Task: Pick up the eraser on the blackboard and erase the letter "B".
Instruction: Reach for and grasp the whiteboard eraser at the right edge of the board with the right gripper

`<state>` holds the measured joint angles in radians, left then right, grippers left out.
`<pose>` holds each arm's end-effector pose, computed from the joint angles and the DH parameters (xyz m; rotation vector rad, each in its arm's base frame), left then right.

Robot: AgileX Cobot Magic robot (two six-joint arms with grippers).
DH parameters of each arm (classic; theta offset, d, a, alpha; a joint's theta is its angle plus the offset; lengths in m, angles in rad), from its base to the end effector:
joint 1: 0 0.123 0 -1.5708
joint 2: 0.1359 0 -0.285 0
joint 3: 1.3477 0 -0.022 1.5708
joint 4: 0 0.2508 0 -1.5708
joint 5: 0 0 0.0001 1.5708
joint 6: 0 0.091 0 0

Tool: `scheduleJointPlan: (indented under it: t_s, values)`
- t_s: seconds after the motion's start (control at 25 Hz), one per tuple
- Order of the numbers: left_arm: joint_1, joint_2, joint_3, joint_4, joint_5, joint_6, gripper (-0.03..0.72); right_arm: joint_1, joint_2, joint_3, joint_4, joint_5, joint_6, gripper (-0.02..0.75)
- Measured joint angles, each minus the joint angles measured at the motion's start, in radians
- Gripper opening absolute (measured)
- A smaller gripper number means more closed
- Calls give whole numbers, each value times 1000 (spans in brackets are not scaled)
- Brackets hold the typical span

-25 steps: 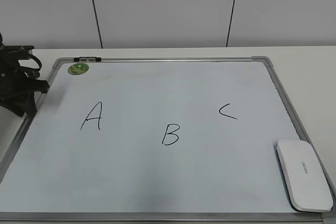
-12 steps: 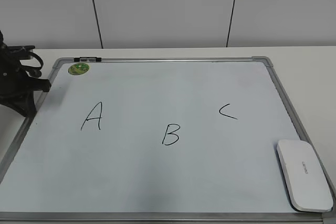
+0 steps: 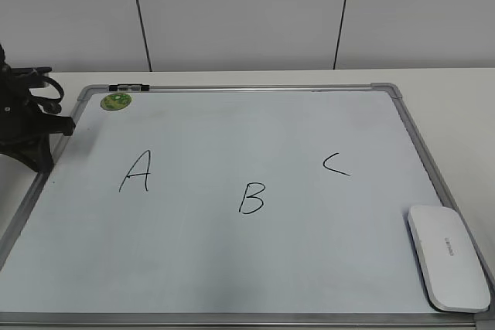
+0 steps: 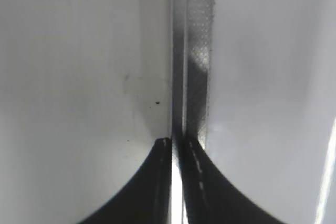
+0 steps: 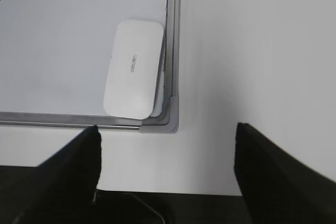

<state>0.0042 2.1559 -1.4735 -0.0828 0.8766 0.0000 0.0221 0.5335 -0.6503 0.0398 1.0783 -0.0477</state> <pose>0.4172 -0.0040 0.1243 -0.0822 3.0398 -0.1005 0.0758 0.0049 0.3024 -0.0779 2.4432 0.0398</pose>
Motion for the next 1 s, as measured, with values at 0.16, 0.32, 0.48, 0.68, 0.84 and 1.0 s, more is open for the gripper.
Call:
scheduleJointPlan:
  t_s: [0.16, 0.32, 0.48, 0.68, 0.84, 1.0]
  values:
    - [0, 0, 0, 0, 0, 0, 38, 0, 168, -30, 89, 20, 0, 586]
    - [0, 0, 0, -6, 1, 0, 40, 0, 323, -40, 203, 24, 0, 587]
    - [0, 0, 0, -13, 1, 0, 41, 0, 499, -61, 271, 1, -10, 587]
    - [0, 0, 0, -14, 1, 0, 41, 0, 650, -108, 302, -36, -44, 586]
    - [0, 0, 0, -14, 2, 0, 41, 30, 730, -142, 307, -71, -51, 586]
    - [0, 0, -2, -15, 2, 0, 41, 74, 810, -158, 309, -101, -51, 587]
